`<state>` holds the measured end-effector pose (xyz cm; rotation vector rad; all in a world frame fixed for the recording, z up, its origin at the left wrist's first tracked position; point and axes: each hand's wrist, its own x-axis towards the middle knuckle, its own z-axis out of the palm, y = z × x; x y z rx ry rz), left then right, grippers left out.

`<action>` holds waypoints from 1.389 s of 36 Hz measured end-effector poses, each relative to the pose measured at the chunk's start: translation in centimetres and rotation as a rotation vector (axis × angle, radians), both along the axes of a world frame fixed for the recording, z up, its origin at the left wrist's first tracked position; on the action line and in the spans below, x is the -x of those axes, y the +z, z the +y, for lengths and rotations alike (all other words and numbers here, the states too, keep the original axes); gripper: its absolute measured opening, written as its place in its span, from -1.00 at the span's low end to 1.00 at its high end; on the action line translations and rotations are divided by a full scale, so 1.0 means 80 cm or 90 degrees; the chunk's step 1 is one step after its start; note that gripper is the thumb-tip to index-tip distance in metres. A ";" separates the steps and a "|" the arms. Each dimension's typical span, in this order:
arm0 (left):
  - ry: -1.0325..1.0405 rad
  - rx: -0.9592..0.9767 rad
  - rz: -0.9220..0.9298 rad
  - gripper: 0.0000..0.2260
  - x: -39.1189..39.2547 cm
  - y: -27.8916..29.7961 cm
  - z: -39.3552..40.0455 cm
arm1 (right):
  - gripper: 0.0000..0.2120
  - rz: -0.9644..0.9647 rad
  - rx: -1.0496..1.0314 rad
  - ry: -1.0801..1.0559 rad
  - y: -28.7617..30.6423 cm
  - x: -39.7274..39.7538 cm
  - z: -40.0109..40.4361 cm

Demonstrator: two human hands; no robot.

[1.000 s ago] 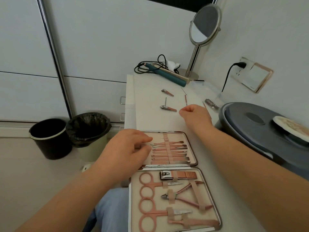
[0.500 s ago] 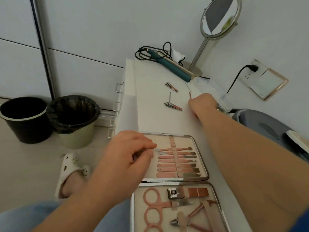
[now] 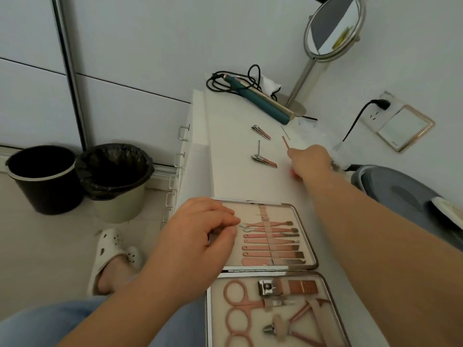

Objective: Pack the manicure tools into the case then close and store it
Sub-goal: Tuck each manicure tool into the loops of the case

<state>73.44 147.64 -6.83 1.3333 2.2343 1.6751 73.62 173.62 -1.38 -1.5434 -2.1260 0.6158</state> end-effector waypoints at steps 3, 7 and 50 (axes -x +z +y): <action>0.000 0.005 0.010 -0.80 -0.001 0.001 -0.001 | -0.80 0.086 0.090 0.016 0.003 -0.019 -0.030; -0.008 0.026 0.001 -0.81 -0.002 0.000 -0.002 | -0.86 0.172 0.129 0.151 -0.004 -0.067 -0.075; 0.122 0.035 -0.221 -0.66 -0.015 0.007 -0.011 | -0.83 -0.048 -0.108 0.432 -0.019 -0.220 -0.111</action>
